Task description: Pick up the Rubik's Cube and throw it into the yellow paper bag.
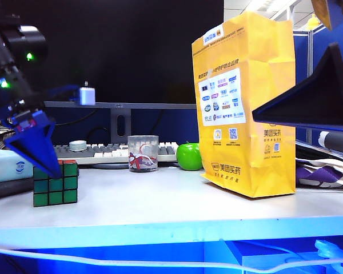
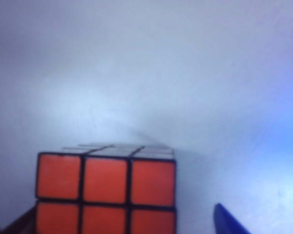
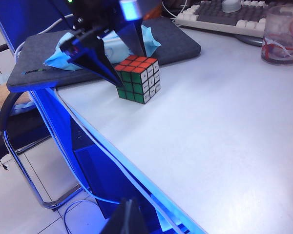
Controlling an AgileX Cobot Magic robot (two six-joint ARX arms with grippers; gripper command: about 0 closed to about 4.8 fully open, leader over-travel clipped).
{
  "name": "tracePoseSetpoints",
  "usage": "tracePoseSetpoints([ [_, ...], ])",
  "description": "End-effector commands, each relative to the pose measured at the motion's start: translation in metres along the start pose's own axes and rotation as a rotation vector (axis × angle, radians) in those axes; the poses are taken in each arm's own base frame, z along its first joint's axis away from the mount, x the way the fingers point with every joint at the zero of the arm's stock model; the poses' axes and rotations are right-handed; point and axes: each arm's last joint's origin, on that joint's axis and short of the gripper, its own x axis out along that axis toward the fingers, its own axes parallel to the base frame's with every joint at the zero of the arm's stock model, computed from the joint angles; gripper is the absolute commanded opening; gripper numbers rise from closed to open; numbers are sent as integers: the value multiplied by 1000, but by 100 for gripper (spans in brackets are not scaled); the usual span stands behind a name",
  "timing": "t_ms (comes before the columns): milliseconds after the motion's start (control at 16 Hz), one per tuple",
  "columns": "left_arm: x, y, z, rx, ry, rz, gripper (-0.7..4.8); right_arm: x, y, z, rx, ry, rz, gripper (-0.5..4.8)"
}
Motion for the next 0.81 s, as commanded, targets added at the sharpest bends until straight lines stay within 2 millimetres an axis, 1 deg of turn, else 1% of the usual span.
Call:
tracePoseSetpoints([
  [63,8,1,-2,-38,16,-23,103,0,0,3,-13,-20,6,-1],
  [125,10,2,-3,-60,17,-25,35,0,0,3,-13,-20,6,-1],
  [188,11,3,-2,-76,8,-26,-5,0,0,3,-13,-20,6,-1],
  [313,10,4,0,-77,-8,-16,-6,0,0,3,-13,-21,3,-1],
  [375,9,6,3,-97,-44,-17,-6,0,0,3,-13,-21,2,-1],
  [438,7,8,10,-129,-125,-42,-6,0,0,3,-13,-20,3,-1],
  [501,2,13,20,-151,-260,-80,-6,0,0,3,-13,-19,2,-1],
  [563,-7,20,34,-181,-392,-71,-6,0,0,3,-13,-19,2,-1],
  [688,-27,24,57,-155,-556,-63,-6,0,0,3,-12,-19,1,-1],
  [751,-41,24,67,-116,-612,-33,-6,0,0,3,-12,-19,1,-1],
  [813,-61,22,81,-58,-670,13,-6,0,0,3,-12,-20,0,-1],
])
